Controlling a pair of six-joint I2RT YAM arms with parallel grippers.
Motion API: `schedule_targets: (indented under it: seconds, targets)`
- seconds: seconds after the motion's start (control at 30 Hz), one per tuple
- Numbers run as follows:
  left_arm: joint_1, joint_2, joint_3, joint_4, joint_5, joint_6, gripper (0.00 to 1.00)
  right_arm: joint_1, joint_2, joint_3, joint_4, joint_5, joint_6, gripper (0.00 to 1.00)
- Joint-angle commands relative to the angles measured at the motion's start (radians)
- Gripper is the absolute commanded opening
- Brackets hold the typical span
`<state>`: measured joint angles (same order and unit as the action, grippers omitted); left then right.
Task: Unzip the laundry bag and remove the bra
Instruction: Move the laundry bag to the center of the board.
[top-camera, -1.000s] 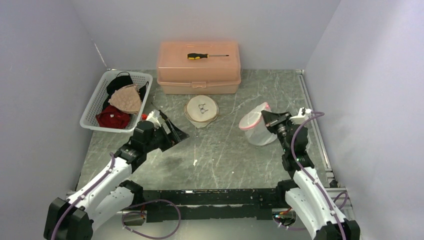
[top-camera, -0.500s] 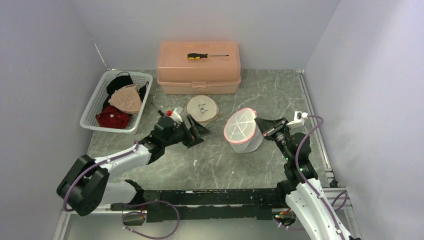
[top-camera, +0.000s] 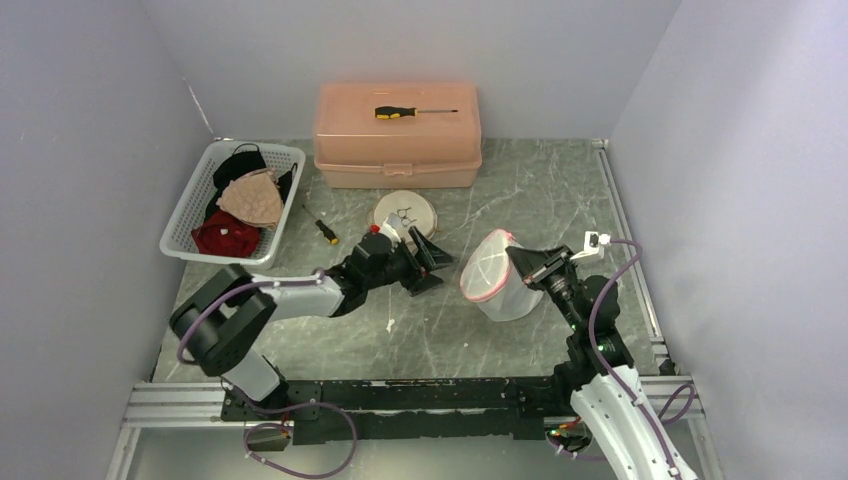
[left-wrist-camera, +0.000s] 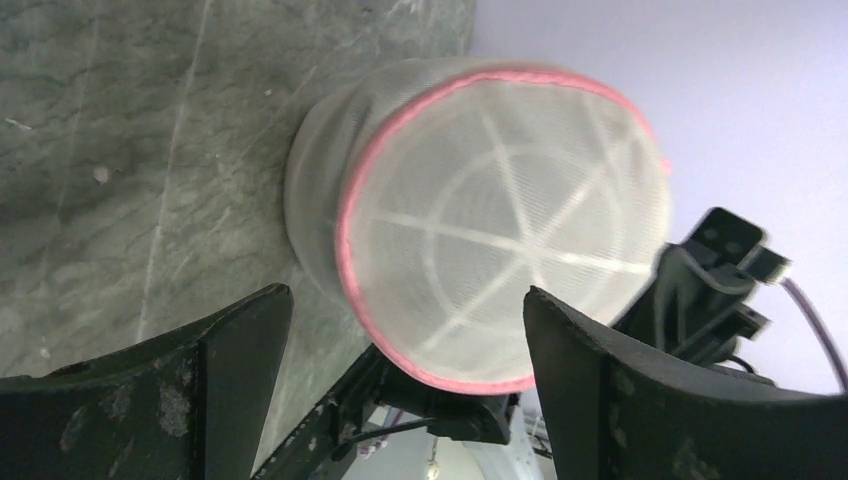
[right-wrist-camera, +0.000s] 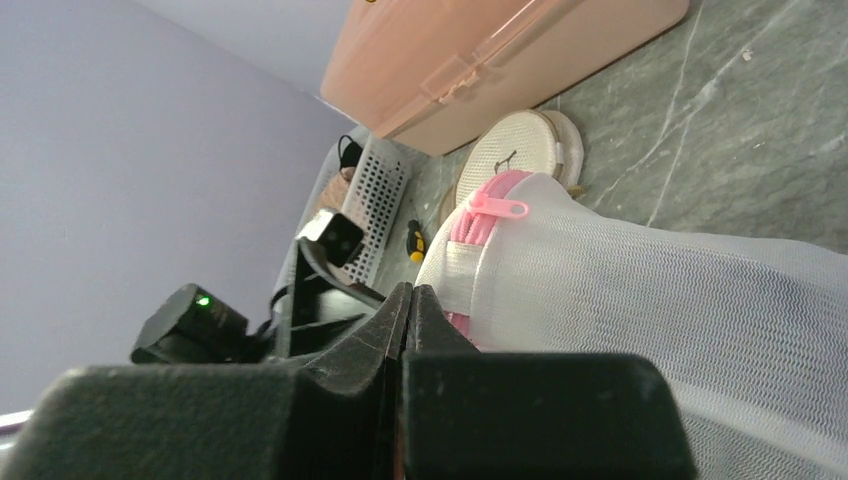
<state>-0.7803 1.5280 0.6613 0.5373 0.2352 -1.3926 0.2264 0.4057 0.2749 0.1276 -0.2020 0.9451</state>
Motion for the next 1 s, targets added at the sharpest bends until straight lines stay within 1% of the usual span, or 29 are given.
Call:
schedule_targets:
  seconds: [0.0,0.07,0.17,0.33,0.43,0.6,0.67,0.77,0.9,0.97]
  targets:
    - [-0.022,0.118,0.017,0.174,0.013,-0.061,0.89,0.005,-0.02,-0.005,0.039,-0.03,-0.012,0.0]
    - [-0.03,0.172,0.019,0.239,0.034,-0.082,0.87,0.004,-0.028,-0.008,0.031,-0.031,-0.013,0.0]
    - [-0.04,0.229,0.035,0.275,0.062,-0.097,0.86,0.004,-0.045,-0.018,0.014,-0.029,-0.014,0.0]
    - [-0.052,0.267,0.047,0.334,0.06,-0.113,0.84,0.004,-0.086,-0.028,-0.024,-0.018,-0.013,0.0]
    - [-0.059,0.277,0.068,0.333,0.051,-0.107,0.79,0.004,-0.111,-0.028,-0.047,-0.014,-0.01,0.0]
    - [-0.073,0.304,0.091,0.362,0.014,-0.112,0.69,0.004,-0.152,-0.028,-0.088,-0.013,0.003,0.0]
    - [-0.08,0.321,0.108,0.374,0.015,-0.116,0.67,0.004,-0.167,-0.031,-0.105,-0.011,0.008,0.0]
    - [-0.094,0.335,0.12,0.365,0.018,-0.113,0.7,0.004,-0.2,-0.034,-0.144,0.003,0.008,0.0]
    - [-0.109,0.308,0.083,0.329,-0.009,-0.094,0.82,0.004,-0.253,-0.033,-0.222,0.043,-0.005,0.0]
    - [-0.117,0.293,0.063,0.309,-0.022,-0.088,0.85,0.005,-0.282,-0.038,-0.258,0.067,-0.011,0.0]
